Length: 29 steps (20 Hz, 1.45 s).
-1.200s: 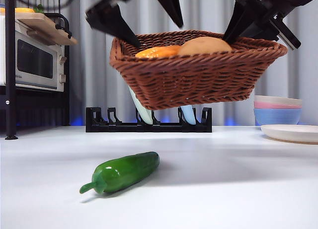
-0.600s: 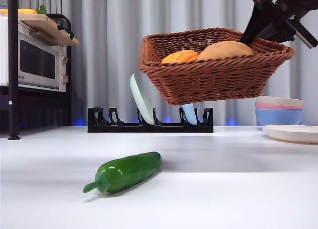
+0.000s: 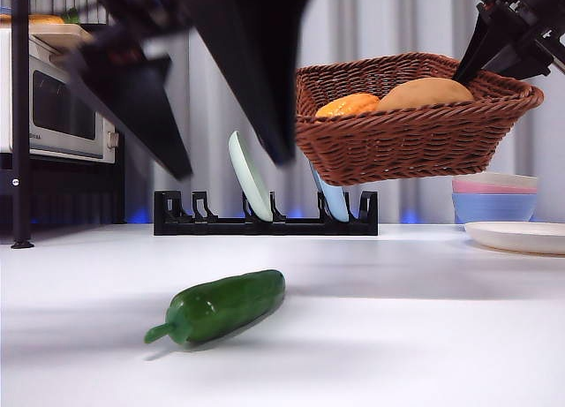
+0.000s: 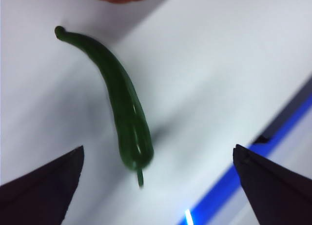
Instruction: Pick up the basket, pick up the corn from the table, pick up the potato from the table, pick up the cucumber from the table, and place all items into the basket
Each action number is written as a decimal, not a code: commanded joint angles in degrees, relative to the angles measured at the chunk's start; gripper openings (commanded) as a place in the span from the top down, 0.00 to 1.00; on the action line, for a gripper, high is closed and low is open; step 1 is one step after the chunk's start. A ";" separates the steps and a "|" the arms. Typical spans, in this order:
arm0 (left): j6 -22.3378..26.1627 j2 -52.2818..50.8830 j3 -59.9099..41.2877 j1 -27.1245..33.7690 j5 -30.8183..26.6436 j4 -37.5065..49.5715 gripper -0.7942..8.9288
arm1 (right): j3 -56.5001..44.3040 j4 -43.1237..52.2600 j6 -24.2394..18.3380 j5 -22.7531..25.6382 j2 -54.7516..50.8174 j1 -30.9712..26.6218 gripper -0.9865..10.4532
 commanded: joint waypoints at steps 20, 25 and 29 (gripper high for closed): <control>11.23 15.82 -0.59 5.73 12.09 3.39 0.93 | 0.17 1.29 0.50 -0.72 -0.04 -3.89 0.93; 20.09 8.13 0.37 4.42 17.18 -10.64 0.93 | 0.17 1.29 0.28 -0.72 -0.04 -3.87 0.93; 26.51 -5.92 4.92 4.35 29.70 -19.26 0.93 | 0.17 1.29 0.33 -0.72 -0.04 -3.67 0.93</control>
